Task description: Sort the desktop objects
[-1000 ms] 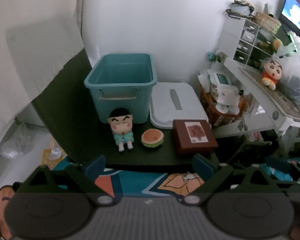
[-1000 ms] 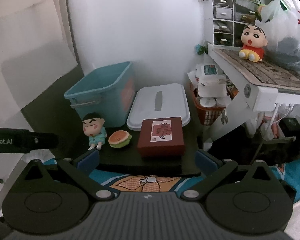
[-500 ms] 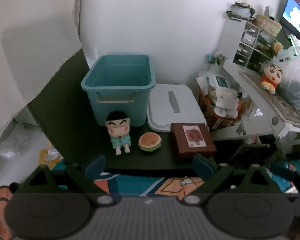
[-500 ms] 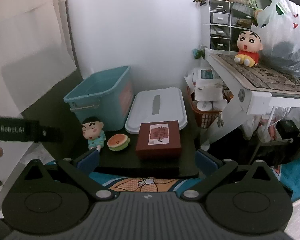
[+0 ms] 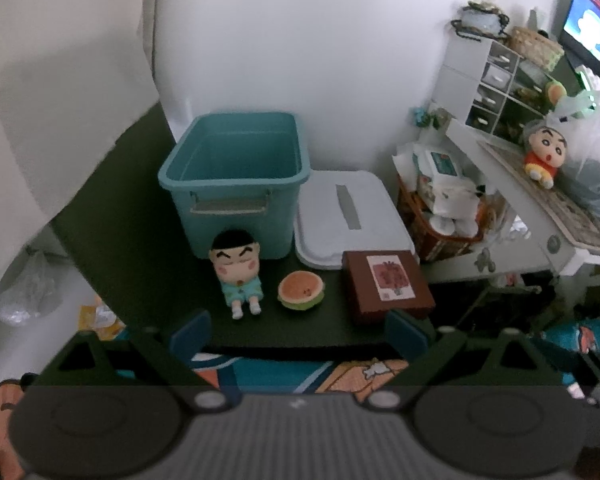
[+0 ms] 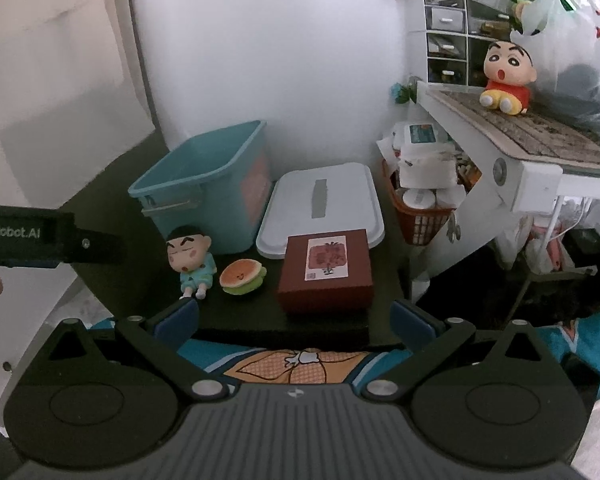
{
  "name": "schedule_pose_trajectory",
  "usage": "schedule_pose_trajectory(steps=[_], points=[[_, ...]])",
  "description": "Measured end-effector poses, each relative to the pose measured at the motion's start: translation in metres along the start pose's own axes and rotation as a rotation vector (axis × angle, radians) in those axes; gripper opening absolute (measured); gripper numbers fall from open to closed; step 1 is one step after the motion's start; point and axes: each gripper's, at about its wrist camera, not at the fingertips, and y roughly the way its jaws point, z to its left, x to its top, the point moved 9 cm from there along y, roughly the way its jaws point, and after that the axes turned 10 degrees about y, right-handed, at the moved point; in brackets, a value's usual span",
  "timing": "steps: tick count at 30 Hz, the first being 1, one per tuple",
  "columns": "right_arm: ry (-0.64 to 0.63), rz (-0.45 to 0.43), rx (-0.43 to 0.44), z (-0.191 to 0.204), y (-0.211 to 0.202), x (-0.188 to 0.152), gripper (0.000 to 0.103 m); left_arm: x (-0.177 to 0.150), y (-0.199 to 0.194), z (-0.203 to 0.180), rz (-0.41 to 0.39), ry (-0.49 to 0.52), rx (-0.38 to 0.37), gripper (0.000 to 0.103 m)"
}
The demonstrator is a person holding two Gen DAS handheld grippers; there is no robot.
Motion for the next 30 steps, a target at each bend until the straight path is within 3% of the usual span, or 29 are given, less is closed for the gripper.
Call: schedule_pose_trajectory(steps=[30], points=[[-0.004,0.012,-0.023,-0.013,0.023,-0.002,0.103,-0.009,0.043,0.012,0.054,0.027,0.0,0.096]])
